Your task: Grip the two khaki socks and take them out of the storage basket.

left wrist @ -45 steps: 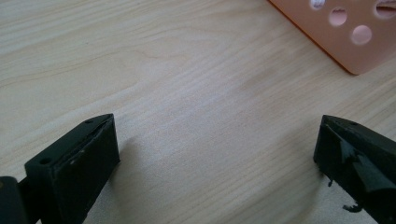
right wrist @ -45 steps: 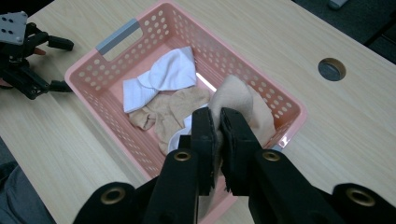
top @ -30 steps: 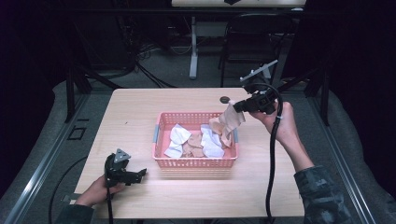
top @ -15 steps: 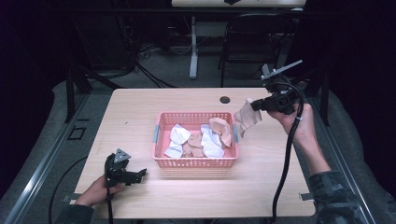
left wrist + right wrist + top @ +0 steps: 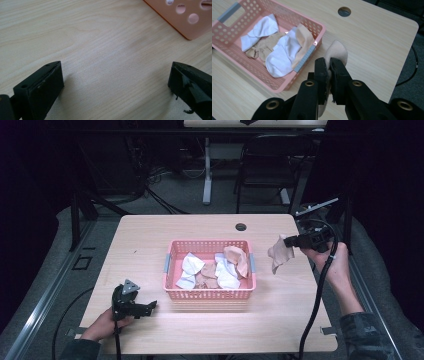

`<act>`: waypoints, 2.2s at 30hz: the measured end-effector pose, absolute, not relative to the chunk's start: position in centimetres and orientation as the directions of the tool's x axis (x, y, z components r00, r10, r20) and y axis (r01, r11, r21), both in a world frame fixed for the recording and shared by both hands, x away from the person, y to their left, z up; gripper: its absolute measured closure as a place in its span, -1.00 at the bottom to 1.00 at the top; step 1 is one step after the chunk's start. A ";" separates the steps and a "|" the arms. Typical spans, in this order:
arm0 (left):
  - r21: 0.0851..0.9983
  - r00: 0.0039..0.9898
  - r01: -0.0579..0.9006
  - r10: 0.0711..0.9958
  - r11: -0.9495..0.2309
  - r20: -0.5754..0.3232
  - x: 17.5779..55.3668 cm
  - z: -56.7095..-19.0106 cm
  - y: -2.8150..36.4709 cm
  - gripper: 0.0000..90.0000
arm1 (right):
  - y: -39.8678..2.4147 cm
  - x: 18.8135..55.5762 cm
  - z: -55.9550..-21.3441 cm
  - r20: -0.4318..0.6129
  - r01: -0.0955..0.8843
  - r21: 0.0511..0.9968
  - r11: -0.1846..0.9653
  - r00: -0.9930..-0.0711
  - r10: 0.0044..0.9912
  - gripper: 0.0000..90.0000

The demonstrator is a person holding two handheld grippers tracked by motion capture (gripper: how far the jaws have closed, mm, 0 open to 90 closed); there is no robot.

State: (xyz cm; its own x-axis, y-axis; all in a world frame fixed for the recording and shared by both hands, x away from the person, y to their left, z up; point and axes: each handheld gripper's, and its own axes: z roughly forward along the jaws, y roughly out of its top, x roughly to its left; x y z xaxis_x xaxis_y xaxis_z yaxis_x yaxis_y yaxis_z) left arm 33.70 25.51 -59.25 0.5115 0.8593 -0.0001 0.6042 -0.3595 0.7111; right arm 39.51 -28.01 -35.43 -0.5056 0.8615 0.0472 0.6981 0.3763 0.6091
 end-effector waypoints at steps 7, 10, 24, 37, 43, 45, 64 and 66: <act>0.711 0.514 0.602 0.858 -0.363 0.002 33.7 -59.2 25.5 -1.00 | -29.0 39.9 -37.8 0.060 0.727 0.589 0.352 -0.474 0.878 0.86; 0.711 0.514 0.602 0.858 -0.362 0.002 33.7 -59.2 25.5 -1.00 | -29.3 40.0 -38.8 0.063 0.736 0.582 0.345 -0.465 0.883 0.86; 0.711 0.511 0.605 0.860 -0.359 -0.001 33.7 -59.3 25.5 -1.00 | -29.3 41.2 -44.8 0.119 0.801 0.501 0.327 -0.439 0.891 0.86; 0.711 0.514 0.602 0.858 -0.363 0.003 33.7 -59.2 25.5 -1.00 | -29.6 41.6 -49.6 0.096 0.852 0.399 0.339 -0.407 0.908 0.83; 0.711 0.513 0.603 0.858 -0.362 0.001 33.7 -59.2 25.5 -1.00 | -30.0 41.9 -51.6 0.087 0.873 0.338 0.352 -0.401 0.912 0.43; 0.711 0.513 0.603 0.858 -0.362 0.001 33.7 -59.2 25.5 -1.00 | -30.2 41.8 -51.3 0.098 0.872 0.357 0.336 -0.393 0.914 0.09; 0.710 0.517 0.602 0.856 -0.365 0.001 33.4 -59.2 25.6 -1.00 | -28.9 40.4 -47.7 0.145 0.781 0.526 0.337 -0.473 0.869 -1.00; 0.710 0.516 0.604 0.857 -0.363 0.000 33.3 -59.2 25.6 -1.00 | -28.4 40.4 -47.5 0.141 0.774 0.530 0.346 -0.483 0.864 -1.00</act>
